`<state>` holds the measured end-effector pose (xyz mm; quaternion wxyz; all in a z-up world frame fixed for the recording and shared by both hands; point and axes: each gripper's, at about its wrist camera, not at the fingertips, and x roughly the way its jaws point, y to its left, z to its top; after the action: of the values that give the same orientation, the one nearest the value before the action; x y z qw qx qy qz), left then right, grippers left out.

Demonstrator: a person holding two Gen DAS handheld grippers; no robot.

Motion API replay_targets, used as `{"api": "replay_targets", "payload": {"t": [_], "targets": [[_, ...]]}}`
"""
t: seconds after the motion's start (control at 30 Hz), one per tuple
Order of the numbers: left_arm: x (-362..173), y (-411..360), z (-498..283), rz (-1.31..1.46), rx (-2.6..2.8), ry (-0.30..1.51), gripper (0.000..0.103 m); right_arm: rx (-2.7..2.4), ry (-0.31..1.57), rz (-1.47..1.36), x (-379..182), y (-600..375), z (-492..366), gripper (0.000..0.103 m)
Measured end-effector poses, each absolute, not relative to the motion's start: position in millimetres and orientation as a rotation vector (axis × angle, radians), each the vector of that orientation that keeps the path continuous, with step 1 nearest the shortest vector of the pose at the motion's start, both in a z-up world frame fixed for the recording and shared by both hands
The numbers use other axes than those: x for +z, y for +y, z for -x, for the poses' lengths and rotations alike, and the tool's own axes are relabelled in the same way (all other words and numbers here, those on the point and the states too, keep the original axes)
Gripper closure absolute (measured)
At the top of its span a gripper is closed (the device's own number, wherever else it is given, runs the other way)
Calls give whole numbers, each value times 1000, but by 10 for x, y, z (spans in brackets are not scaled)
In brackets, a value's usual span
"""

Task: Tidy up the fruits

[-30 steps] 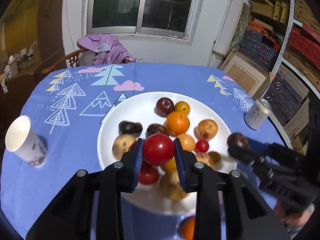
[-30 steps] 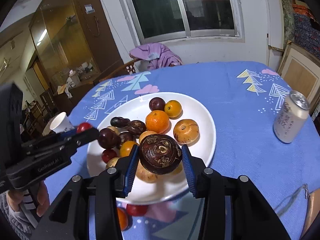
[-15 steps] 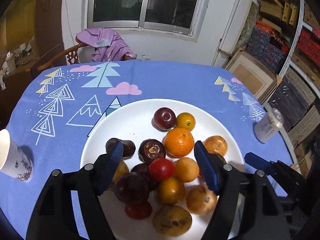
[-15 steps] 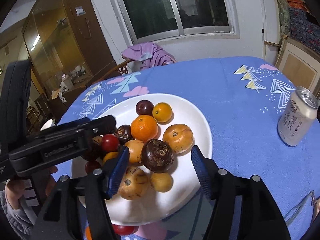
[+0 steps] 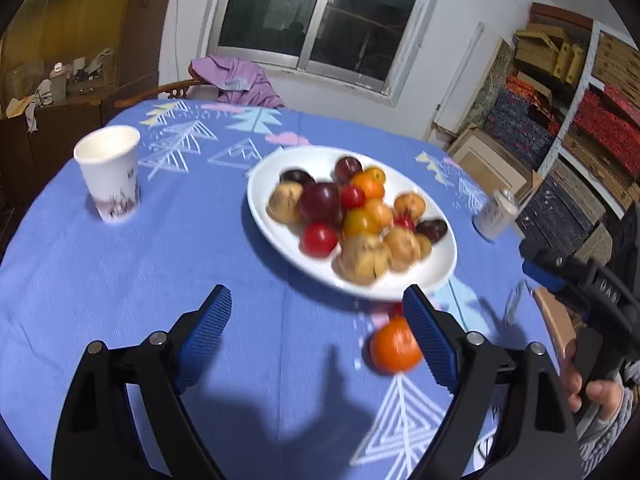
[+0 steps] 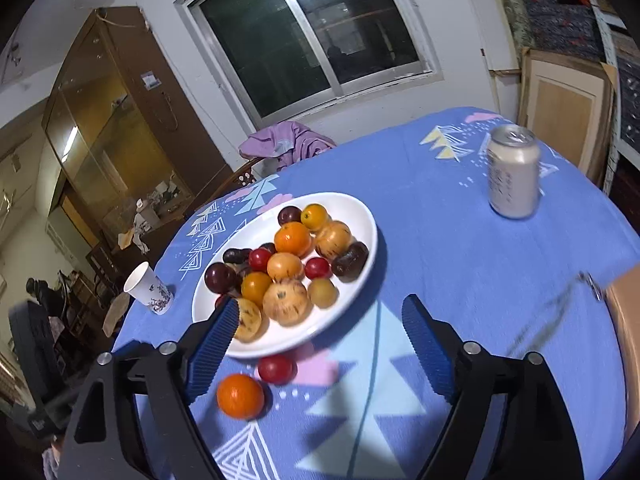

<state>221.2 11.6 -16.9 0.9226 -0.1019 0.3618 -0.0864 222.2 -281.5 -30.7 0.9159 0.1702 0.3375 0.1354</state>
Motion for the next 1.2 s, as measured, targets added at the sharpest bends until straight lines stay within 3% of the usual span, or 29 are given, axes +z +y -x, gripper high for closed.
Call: {"api": "replay_targets", "payload": {"t": [0.27, 0.47, 0.63, 1.1, 1.2], "targets": [[-382, -371, -1987, -1, -199, 728, 18, 267, 724, -425, -400, -3005, -2222, 18], [-499, -476, -2046, -37, -197, 771, 13, 253, 749, -483, -457, -3085, -2237, 18], [-555, -612, -2108, -96, -179, 782, 13, 251, 760, -483, -462, -3053, -2238, 12], [-648, -760, -2290, -122, -193, 826, 13, 254, 777, -487, -479, -3036, -2245, 12], [-647, -774, -2301, -126, -197, 825, 21, 253, 782, -482, -494, -3033, -2245, 12]]}}
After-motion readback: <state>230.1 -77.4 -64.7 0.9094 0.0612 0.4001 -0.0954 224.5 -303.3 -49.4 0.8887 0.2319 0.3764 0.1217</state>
